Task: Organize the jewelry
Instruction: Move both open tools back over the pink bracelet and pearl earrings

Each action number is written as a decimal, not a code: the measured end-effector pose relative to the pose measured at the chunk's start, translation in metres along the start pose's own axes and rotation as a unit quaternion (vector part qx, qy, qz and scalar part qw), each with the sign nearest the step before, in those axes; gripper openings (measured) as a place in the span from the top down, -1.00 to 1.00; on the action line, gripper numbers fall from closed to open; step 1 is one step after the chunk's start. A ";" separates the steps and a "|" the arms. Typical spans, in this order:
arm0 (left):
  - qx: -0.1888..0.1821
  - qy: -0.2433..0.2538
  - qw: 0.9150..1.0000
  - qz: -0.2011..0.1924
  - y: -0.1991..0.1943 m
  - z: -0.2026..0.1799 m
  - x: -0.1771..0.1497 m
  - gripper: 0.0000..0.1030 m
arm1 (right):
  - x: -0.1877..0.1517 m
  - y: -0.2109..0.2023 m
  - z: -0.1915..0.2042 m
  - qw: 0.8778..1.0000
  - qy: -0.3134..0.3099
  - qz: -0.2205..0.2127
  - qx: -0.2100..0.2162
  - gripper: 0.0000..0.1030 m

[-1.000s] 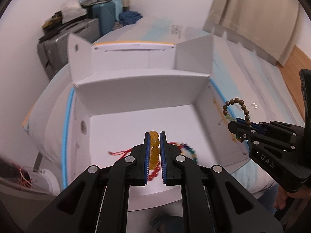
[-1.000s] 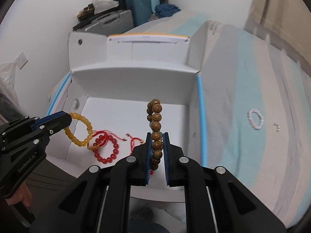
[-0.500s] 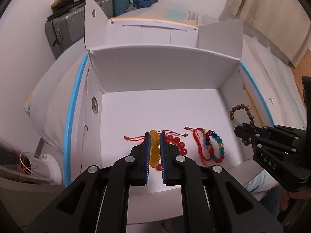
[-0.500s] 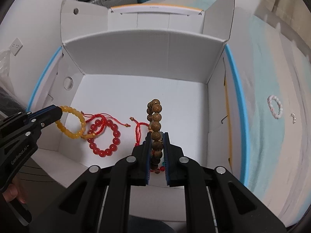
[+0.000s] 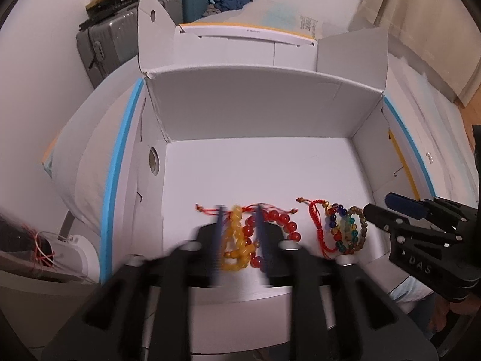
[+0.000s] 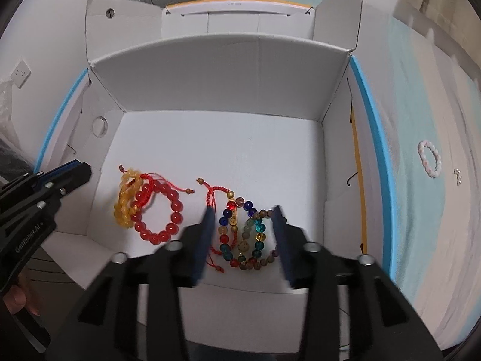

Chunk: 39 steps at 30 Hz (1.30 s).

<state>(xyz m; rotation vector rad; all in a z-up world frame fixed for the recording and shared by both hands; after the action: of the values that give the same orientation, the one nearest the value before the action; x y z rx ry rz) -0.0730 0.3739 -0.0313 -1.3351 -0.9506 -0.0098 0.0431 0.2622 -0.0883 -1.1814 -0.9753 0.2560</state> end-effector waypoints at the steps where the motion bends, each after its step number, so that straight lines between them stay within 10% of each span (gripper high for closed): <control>1: 0.001 -0.002 1.000 -0.008 -0.003 0.000 0.002 -0.04 | 0.001 -0.003 0.000 1.000 0.001 -0.004 0.001 0.02; 5: 0.008 -0.001 1.000 -0.017 -0.010 -0.002 0.006 -0.30 | 0.008 -0.017 -0.004 1.000 0.006 -0.025 0.004 -0.58; 11: 0.004 0.001 0.999 -0.033 -0.023 -0.015 0.012 -0.60 | 0.016 -0.039 -0.020 0.998 0.020 -0.051 -0.008 -0.82; 39: -0.070 0.096 0.990 -0.069 -0.047 -0.214 0.043 -0.88 | 0.006 -0.142 -0.198 0.983 0.103 -0.129 -0.081 -0.85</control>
<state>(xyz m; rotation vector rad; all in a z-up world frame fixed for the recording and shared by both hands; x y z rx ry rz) 0.0530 0.2065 0.0466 -1.3668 -0.8890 -0.3120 0.1525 0.0780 0.0289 -1.1879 -0.9664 -0.1518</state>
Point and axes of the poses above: each gripper's, at about its wrist camera, not at the fingertips, and y roughly the way its jaws point, z to its left, x to its top, the point moved 9 cm from there along y, roughly the way its jaws point, and after that the axes turned 5 degrees about -z, right-handed, at the moved point
